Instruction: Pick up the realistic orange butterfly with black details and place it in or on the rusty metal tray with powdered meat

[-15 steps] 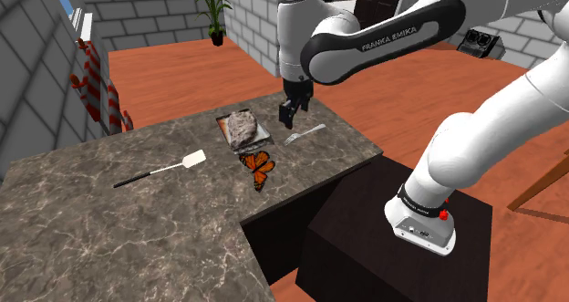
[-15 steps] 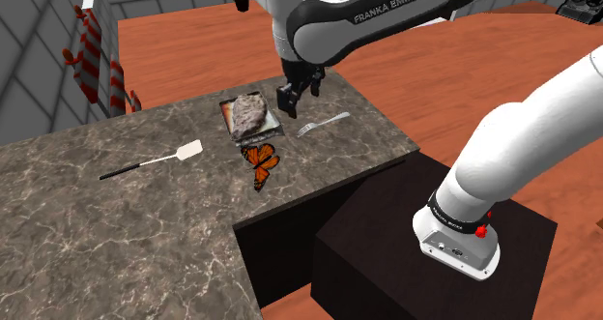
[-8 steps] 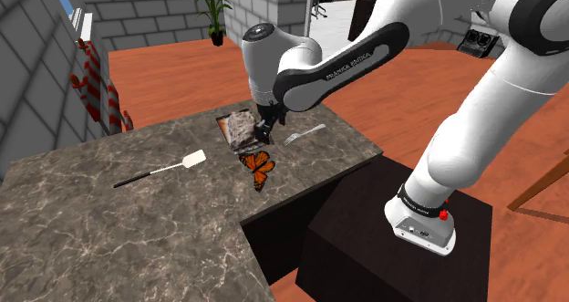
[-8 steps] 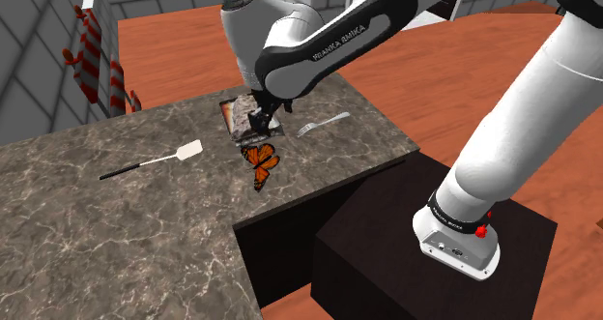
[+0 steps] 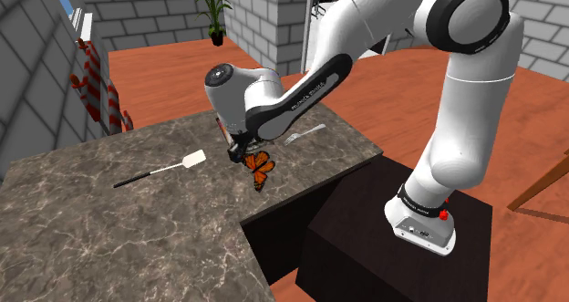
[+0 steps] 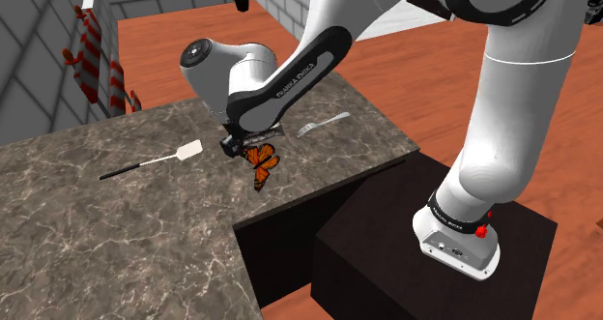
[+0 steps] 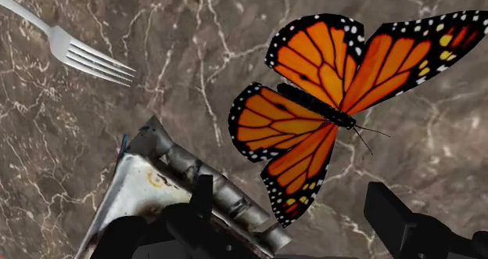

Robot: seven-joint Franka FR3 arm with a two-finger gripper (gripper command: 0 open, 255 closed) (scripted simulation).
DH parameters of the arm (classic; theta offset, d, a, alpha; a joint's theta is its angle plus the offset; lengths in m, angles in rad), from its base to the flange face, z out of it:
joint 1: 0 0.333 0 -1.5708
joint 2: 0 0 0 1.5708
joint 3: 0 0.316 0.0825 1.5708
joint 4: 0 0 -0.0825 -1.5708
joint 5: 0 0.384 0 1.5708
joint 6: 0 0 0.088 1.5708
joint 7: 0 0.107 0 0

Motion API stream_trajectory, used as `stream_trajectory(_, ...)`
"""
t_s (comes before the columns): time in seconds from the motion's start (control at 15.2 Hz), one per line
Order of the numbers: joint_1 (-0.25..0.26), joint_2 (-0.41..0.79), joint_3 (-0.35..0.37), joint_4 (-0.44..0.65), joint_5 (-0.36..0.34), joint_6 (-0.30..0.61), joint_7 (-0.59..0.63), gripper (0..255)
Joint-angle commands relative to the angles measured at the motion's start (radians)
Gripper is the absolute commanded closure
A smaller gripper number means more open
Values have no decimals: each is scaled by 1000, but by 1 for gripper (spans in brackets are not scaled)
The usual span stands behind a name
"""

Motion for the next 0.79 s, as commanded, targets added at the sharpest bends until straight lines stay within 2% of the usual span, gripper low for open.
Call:
stream_trajectory(0.0,31,76,-10,67,-52,-17,36,0)
stream_trajectory(0.46,28,127,-37,44,-98,52,63,0)
stream_trajectory(0.73,28,131,-40,42,-102,57,66,0)
